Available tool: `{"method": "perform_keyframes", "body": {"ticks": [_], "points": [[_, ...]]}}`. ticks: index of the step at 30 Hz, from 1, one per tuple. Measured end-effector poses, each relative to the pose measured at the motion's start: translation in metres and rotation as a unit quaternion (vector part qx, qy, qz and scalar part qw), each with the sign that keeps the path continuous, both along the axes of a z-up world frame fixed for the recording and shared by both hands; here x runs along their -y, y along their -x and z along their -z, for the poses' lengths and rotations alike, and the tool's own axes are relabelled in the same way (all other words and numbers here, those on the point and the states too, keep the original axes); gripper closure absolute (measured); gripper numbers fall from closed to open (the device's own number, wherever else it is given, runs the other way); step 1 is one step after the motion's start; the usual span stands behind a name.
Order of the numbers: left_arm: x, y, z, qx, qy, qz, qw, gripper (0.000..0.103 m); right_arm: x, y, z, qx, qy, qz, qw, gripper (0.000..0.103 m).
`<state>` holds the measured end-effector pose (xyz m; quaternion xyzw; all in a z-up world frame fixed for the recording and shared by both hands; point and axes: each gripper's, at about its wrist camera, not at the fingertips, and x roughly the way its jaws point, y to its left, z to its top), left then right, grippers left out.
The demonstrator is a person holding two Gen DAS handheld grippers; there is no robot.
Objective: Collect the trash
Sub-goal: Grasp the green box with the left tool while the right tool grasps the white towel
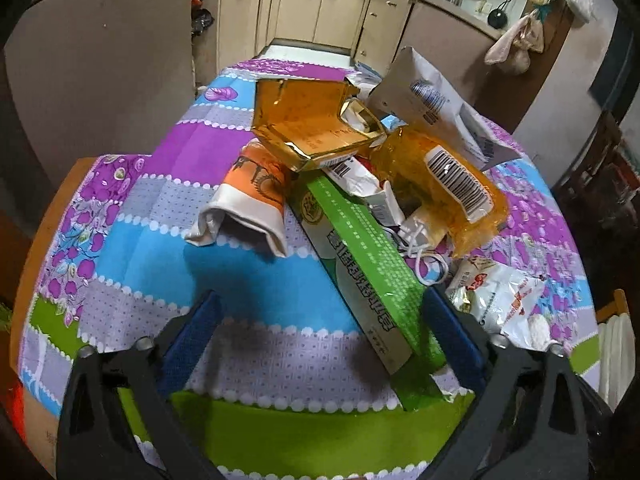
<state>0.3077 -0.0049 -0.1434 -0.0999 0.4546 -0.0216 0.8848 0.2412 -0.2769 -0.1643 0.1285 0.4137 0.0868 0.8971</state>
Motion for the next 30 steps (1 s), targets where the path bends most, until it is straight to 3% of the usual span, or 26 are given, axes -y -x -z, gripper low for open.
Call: {"method": "perform_keyframes", "body": {"ticks": [3,5,7,9,10,12,13,14,17,20,24,25,27,29,30], "points": [[-0.009,0.008,-0.003,0.007,0.018,0.010,0.9998,0.034,0.002,0.011,-0.001,0.006,-0.005,0.000,1.000,0.068],[-0.013,0.012,-0.003,0.002,0.024,0.011,0.9997,0.055,0.004,0.018,0.000,0.007,-0.013,0.000,1.000,0.068],[-0.025,0.013,0.008,-0.027,0.040,0.015,0.9987,0.062,0.006,0.024,0.001,0.005,-0.020,-0.002,1.000,0.068],[-0.031,0.017,0.010,-0.029,0.049,0.013,0.9983,0.064,0.006,0.028,0.002,0.006,-0.025,-0.005,1.000,0.068],[-0.030,0.017,0.007,-0.030,0.063,0.020,0.9974,0.060,0.006,0.030,0.002,0.006,-0.027,-0.006,1.000,0.068],[-0.025,0.022,-0.009,-0.003,0.070,0.018,0.9974,0.040,0.005,0.030,0.002,0.008,-0.030,-0.007,0.999,0.068],[-0.021,0.023,-0.017,0.015,0.066,0.013,0.9976,0.018,0.005,0.031,0.001,0.009,-0.030,-0.008,0.999,0.068],[-0.018,0.024,-0.025,0.030,0.062,0.006,0.9976,0.009,0.005,0.031,0.001,0.009,-0.030,-0.009,0.999,0.068],[-0.007,0.012,-0.032,0.034,0.043,-0.012,0.9984,0.006,0.005,0.031,0.003,0.007,-0.032,-0.011,0.999,0.068],[0.014,-0.003,-0.023,0.025,-0.027,-0.027,0.9990,0.006,0.004,0.030,0.004,0.007,-0.035,-0.014,0.999,0.068],[0.022,-0.010,-0.005,-0.003,-0.042,-0.029,0.9987,0.006,0.003,0.028,0.004,0.007,-0.039,-0.018,0.999,0.068],[0.022,-0.009,-0.001,-0.009,-0.042,-0.026,0.9988,0.010,0.003,0.028,0.004,0.007,-0.039,-0.018,0.999,0.068],[0.017,-0.008,0.004,-0.017,-0.020,-0.014,0.9996,0.029,0.003,0.028,0.003,0.008,-0.041,-0.019,0.999,0.068],[0.011,-0.003,0.008,-0.026,-0.004,-0.014,0.9995,0.065,0.004,0.029,0.002,0.010,-0.040,-0.018,0.999,0.068],[0.006,0.001,0.006,-0.022,0.007,-0.005,0.9997,0.069,0.004,0.030,0.001,0.012,-0.039,-0.017,0.999,0.068]]}}
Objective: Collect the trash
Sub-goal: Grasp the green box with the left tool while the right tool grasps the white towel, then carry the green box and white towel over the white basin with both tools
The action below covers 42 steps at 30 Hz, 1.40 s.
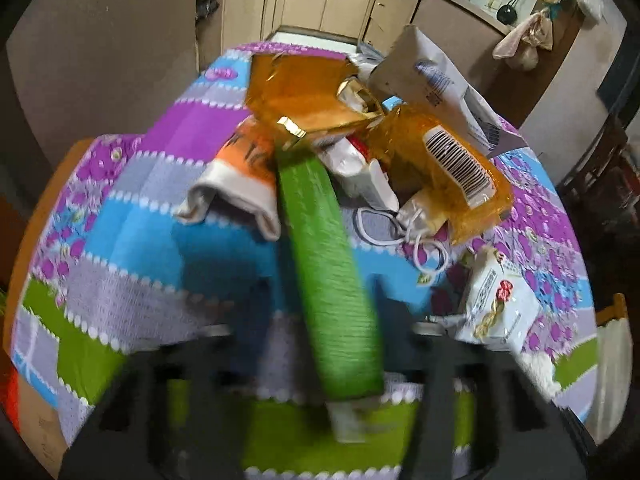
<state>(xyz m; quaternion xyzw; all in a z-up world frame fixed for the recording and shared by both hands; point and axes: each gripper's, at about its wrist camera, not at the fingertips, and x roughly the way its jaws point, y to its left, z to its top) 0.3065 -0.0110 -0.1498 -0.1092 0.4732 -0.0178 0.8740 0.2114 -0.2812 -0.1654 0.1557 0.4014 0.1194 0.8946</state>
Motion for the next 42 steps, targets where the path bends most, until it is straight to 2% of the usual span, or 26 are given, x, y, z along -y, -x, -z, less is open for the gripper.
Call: {"method": "perform_keyframes", "body": {"ticks": [1,2,7,10,14,22,26,32,34,38,42], "points": [[-0.004,0.001,0.000,0.003,-0.001,0.003,1.0000,0.077,0.001,0.001,-0.001,0.002,0.000,0.002,1.000,0.068],[-0.007,0.006,-0.002,0.006,-0.004,0.005,1.0000,0.079,0.001,0.004,-0.003,0.006,0.001,0.004,1.000,0.068],[-0.036,0.041,-0.006,0.029,0.023,0.040,0.9985,0.081,-0.002,0.021,-0.015,0.031,0.011,0.012,0.999,0.068],[-0.047,0.063,-0.011,0.050,0.025,0.047,0.9973,0.081,-0.004,0.030,-0.022,0.044,0.019,0.017,0.999,0.068],[-0.051,0.089,-0.034,0.095,0.021,0.052,0.9938,0.081,-0.003,0.047,-0.034,0.067,0.024,0.028,0.997,0.068],[-0.022,0.109,-0.074,0.150,0.023,0.087,0.9846,0.081,0.013,0.079,-0.068,0.118,0.040,0.064,0.990,0.068],[0.013,0.110,-0.093,0.172,0.028,0.126,0.9767,0.081,0.027,0.094,-0.095,0.152,0.064,0.092,0.982,0.068],[0.096,0.112,-0.126,0.207,0.034,0.215,0.9539,0.081,0.082,0.127,-0.149,0.191,0.116,0.168,0.960,0.068],[0.128,0.114,-0.136,0.215,0.044,0.251,0.9429,0.081,0.107,0.143,-0.164,0.196,0.132,0.200,0.951,0.068],[0.201,0.117,-0.151,0.217,0.061,0.321,0.9199,0.081,0.172,0.181,-0.196,0.199,0.166,0.279,0.925,0.068],[0.266,0.121,-0.157,0.207,0.077,0.380,0.8980,0.081,0.236,0.204,-0.215,0.185,0.184,0.337,0.905,0.068]]}}
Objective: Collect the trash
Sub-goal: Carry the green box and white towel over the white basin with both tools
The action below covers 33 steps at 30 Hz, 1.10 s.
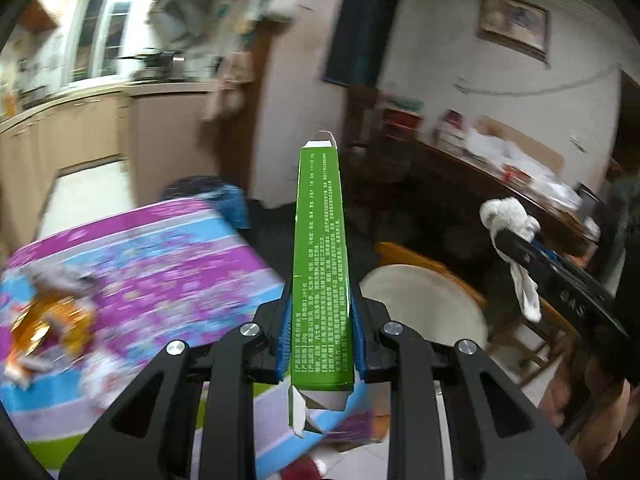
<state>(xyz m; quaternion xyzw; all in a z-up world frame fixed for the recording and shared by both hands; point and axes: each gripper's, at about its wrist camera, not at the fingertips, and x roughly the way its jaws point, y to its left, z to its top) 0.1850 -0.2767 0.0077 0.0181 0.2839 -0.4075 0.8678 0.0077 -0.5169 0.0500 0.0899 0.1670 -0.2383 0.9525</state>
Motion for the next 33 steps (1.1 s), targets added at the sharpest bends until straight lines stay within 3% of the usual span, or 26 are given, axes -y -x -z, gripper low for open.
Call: {"method": "perform_keyframes", "body": {"ticks": [6,16,23,25,33], "points": [[0.097,0.001,0.007,-0.040,-0.024,0.068,0.9966,0.081,0.091,0.000,0.001,-0.043,-0.045,0.044,0.997,0.068],[0.171,-0.008,0.046,-0.100,-0.114,0.104,0.9829,0.081,0.190,-0.037,0.059,-0.130,-0.152,0.057,0.978,0.068],[0.196,-0.024,0.073,-0.165,-0.145,0.121,0.9680,0.081,0.198,-0.049,0.104,-0.170,-0.196,0.060,0.964,0.068],[0.198,-0.027,0.079,-0.172,-0.146,0.120,0.9667,0.081,0.181,-0.043,0.114,-0.173,-0.199,0.060,0.963,0.068],[0.205,-0.024,0.091,-0.175,-0.156,0.120,0.9646,0.081,0.183,-0.042,0.130,-0.176,-0.203,0.057,0.961,0.068]]}}
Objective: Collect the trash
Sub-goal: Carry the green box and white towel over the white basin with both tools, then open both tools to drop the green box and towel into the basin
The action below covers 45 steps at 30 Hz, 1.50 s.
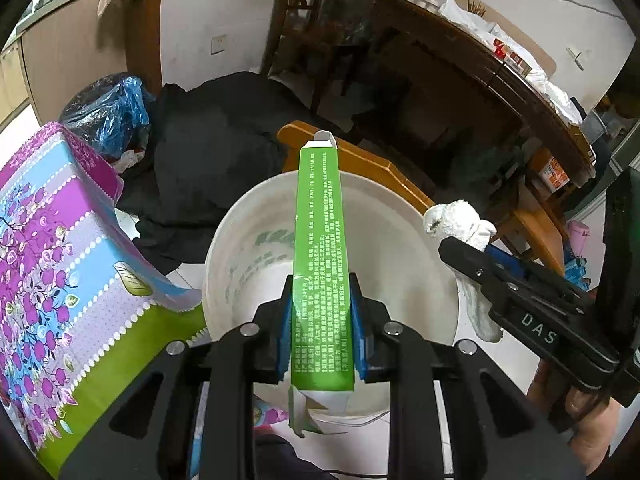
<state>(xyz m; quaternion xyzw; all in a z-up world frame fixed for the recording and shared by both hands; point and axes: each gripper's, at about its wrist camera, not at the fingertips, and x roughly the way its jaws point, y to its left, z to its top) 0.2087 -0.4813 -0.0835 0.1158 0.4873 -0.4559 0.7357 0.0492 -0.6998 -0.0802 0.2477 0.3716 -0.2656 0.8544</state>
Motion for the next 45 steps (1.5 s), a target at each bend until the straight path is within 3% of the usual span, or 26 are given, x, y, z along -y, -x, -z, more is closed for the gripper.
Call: {"method": "perform_keyframes", "body": {"ticks": [10,15,21,45], "points": [[0.008,0.000,0.007,0.009,-0.012,-0.001,0.9999,0.080,0.002,-0.001,0.005,0.003,0.000,0.004,1.000,0.067],[0.009,0.000,0.009,0.013,-0.017,-0.003,0.9998,0.064,0.004,-0.001,0.007,0.001,0.005,0.007,1.000,0.062],[0.007,-0.001,0.014,0.013,-0.022,-0.008,0.9996,0.064,0.004,0.001,0.007,0.003,0.009,0.009,1.000,0.055],[-0.019,0.001,0.002,0.037,-0.011,-0.021,0.9990,0.064,-0.015,0.011,-0.009,0.024,0.024,0.000,0.999,0.054]]}}
